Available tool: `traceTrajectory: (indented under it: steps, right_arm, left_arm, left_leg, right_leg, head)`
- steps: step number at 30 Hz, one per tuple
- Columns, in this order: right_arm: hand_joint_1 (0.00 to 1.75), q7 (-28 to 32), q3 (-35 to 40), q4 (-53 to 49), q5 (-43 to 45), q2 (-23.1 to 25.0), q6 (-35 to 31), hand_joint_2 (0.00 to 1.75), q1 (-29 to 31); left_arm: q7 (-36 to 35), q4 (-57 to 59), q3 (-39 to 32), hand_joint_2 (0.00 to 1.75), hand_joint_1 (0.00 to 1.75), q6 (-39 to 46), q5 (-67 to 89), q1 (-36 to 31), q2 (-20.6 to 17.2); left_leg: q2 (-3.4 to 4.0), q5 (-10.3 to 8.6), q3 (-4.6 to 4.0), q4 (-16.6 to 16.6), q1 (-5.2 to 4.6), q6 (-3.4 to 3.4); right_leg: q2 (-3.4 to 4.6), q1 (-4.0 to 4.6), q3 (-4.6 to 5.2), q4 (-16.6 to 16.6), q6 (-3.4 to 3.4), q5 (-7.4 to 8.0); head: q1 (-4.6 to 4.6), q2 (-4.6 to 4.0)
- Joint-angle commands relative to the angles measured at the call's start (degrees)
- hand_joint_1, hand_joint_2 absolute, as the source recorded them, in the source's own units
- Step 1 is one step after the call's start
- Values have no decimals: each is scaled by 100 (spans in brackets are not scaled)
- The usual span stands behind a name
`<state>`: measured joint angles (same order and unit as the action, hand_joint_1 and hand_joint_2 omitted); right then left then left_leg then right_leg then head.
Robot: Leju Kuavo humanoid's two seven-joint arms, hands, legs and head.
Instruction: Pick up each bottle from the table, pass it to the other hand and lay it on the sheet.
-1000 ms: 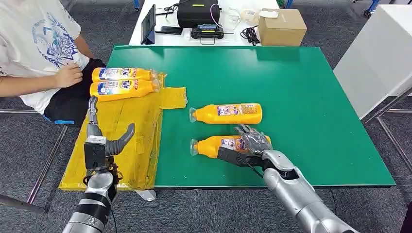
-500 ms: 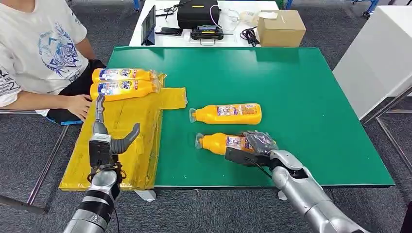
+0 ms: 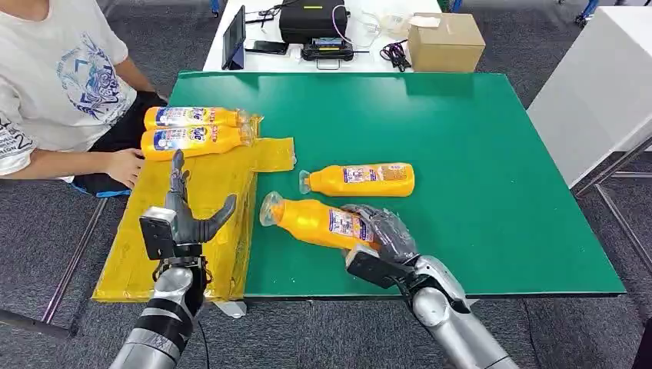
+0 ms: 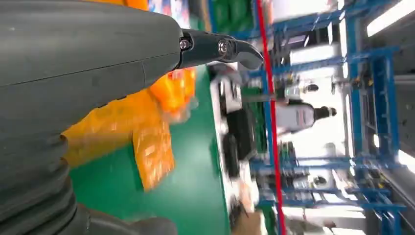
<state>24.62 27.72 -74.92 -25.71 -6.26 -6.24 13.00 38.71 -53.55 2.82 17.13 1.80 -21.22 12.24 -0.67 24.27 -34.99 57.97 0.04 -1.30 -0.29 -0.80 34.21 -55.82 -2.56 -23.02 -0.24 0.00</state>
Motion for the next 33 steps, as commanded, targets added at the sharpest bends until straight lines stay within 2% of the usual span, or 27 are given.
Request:
traceTrajectory:
  steps: [1,4,14,19,24,26,28,33]
  right_arm:
    - [175,423,-1174,-1100,237,993,-716,175,-275]
    - [175,504,-1359,-1200,188,1082,-996,175,-417]
    - [175,540,-1378,-1034,150,1097,-1029,175,-487]
    - [175,644,-1432,-468,79,1339,-1194,175,-617]
    - [175,875,-1420,222,205,1648,-1255,175,-666]
    - [175,915,-1290,474,121,1714,-1243,175,-622]
    - [175,937,-1135,813,65,1848,-1228,175,-521]
    - [175,1050,-704,1642,-187,2177,-1591,175,-153]
  left_arm:
    - [-660,331,-227,175,0,-1329,-728,-51,207]
    - [-714,144,-62,175,0,-1505,-824,-3,156]
    - [-641,-20,-30,175,0,-1376,-756,7,108]
    - [-932,-289,99,175,0,-1814,-1051,94,115]
    - [-1141,-658,658,175,0,-2370,-1153,377,126]
    - [-1209,-764,845,175,0,-2487,-1166,458,121]
    - [-1237,-786,1056,175,0,-2525,-1069,472,93]
    - [-1367,-403,1178,175,0,-2646,-1140,338,154]
  left_leg:
    - [16,15,15,6,0,10]
    - [1,11,18,1,0,10]
    - [10,10,16,0,0,7]
    - [8,6,13,-4,1,5]
    - [11,9,21,-5,1,6]
    - [20,20,46,-7,5,11]
    - [14,7,13,-6,0,4]
    - [26,9,19,-6,3,8]
  right_leg:
    - [12,2,-7,-11,13,-13]
    - [-3,2,-13,-1,12,-12]
    - [4,3,-10,1,10,-7]
    - [2,4,-9,7,7,-4]
    - [6,4,-15,8,8,-5]
    - [12,8,-37,10,16,-14]
    - [9,2,-6,7,7,-2]
    - [20,5,-8,5,11,-1]
  head:
    - [-7,0]
    - [-4,0]
    - [-4,0]
    - [-4,0]
    - [-4,0]
    - [-4,0]
    - [-4,0]
    - [-4,0]
